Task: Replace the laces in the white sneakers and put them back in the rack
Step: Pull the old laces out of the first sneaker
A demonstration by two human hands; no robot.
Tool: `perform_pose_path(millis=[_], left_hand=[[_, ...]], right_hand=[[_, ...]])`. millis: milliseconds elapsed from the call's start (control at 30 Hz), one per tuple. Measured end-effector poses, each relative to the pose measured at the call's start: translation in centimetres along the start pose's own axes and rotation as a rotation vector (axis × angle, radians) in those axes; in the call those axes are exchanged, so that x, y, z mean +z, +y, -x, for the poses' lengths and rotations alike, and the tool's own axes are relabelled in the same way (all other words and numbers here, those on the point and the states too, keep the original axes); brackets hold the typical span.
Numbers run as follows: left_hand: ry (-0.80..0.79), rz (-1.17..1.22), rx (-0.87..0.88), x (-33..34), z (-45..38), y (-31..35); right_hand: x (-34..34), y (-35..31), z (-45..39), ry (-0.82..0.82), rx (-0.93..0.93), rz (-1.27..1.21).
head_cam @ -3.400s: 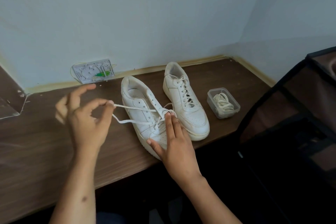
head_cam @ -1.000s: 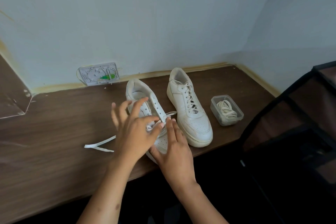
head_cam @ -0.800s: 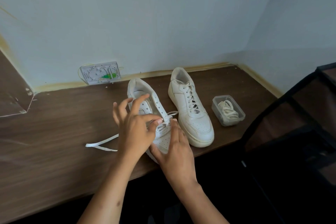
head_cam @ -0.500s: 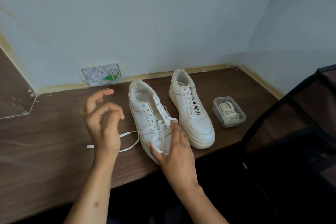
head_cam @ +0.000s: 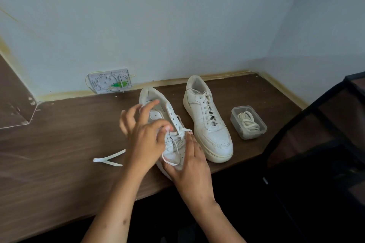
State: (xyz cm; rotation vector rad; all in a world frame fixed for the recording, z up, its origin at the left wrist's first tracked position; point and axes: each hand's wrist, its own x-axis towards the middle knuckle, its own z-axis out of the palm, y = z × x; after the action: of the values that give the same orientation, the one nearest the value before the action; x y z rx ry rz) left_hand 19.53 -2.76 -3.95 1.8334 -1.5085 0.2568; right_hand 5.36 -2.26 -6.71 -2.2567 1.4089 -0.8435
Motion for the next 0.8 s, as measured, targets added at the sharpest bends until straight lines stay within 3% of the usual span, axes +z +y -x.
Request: perform_pose_path(millis=[167,367,467,600,667,733,800], left_hand=[[-0.007,0.015,-0.051,-0.8,0.0,-1.2],[-0.108,0.006,0.045,1.5,0.4,0.5],[0.038,0.043,0.011,0.7,-0.2,0.5],[0.506,0.274,-0.151,-2.1,-0.8,0.5],[0.66,0.325,-0.282,-2.5,-0.8,0.2],[0.667,0.317,-0.38,-2.6,-0.7,-0.3],[0.504,0.276,-0.323,-2.5,-0.7,-0.6]], right_hand=[[0.1,0.0,0.0,0.003,0.006,-0.001],[-0.1,0.0,-0.1,-0.027,0.007,0.006],[0.0,0.2,0.0,-0.012,0.004,0.005],[0.2,0.3,0.0,0.015,0.0,0.025],[0.2,0.3,0.0,0.02,-0.001,0.021],[0.2,0.3,0.0,0.016,-0.001,0.01],[0.2,0.3,0.0,0.021,0.001,0.007]])
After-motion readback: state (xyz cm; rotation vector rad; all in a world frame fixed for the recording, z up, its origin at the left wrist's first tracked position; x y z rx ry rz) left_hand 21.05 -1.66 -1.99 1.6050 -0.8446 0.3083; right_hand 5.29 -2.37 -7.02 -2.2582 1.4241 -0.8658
